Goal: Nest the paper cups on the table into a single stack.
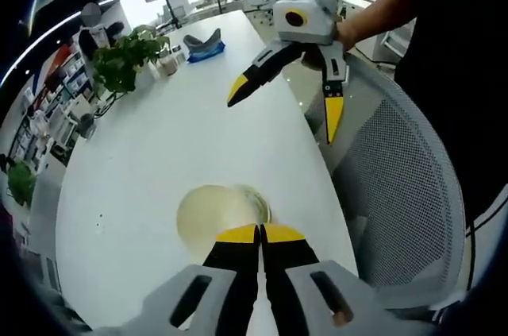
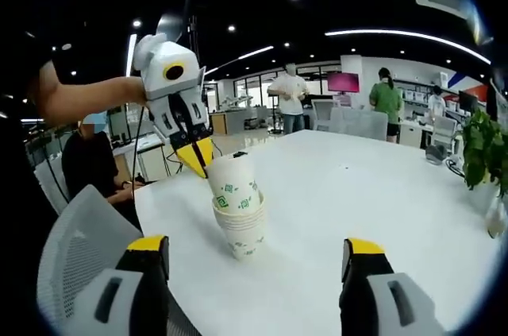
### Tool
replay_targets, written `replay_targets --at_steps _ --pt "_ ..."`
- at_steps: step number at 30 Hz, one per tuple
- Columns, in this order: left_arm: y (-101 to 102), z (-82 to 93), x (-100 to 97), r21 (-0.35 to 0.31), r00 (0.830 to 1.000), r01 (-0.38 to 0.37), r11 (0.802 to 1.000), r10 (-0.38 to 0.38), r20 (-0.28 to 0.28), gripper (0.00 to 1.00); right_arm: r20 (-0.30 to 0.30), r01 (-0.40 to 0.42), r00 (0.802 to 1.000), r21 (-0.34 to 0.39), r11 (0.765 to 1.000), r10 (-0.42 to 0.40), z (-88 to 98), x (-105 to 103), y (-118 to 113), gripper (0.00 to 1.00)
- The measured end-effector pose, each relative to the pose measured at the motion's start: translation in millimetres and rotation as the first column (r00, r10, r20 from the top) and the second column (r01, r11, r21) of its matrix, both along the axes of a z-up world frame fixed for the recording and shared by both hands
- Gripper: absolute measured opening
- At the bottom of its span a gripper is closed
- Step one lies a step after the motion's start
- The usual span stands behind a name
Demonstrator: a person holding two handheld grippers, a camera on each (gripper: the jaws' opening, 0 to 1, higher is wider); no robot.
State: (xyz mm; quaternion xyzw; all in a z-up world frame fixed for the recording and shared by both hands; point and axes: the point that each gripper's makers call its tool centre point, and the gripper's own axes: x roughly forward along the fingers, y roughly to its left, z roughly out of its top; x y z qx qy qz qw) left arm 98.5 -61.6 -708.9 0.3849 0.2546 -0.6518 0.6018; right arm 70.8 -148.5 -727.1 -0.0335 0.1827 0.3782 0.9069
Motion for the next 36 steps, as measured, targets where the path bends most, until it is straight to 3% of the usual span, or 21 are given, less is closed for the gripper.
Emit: replay_targets --at_steps 24,36 --pt "-14 -38.0 -7.0 0.067 0.988 0.092 0.993 -0.083 -0.129 0.00 0.006 -0.021 1.000 -0.001 1.000 0.021 -5.2 -4 3 0.90" --pt "-12 -54.3 -2.4 0.093 0.985 0.113 0.989 -0.099 -0.144 0.00 -0.003 -0.029 1.000 -0.012 1.000 0.029 -9.6 -5 4 0.88"
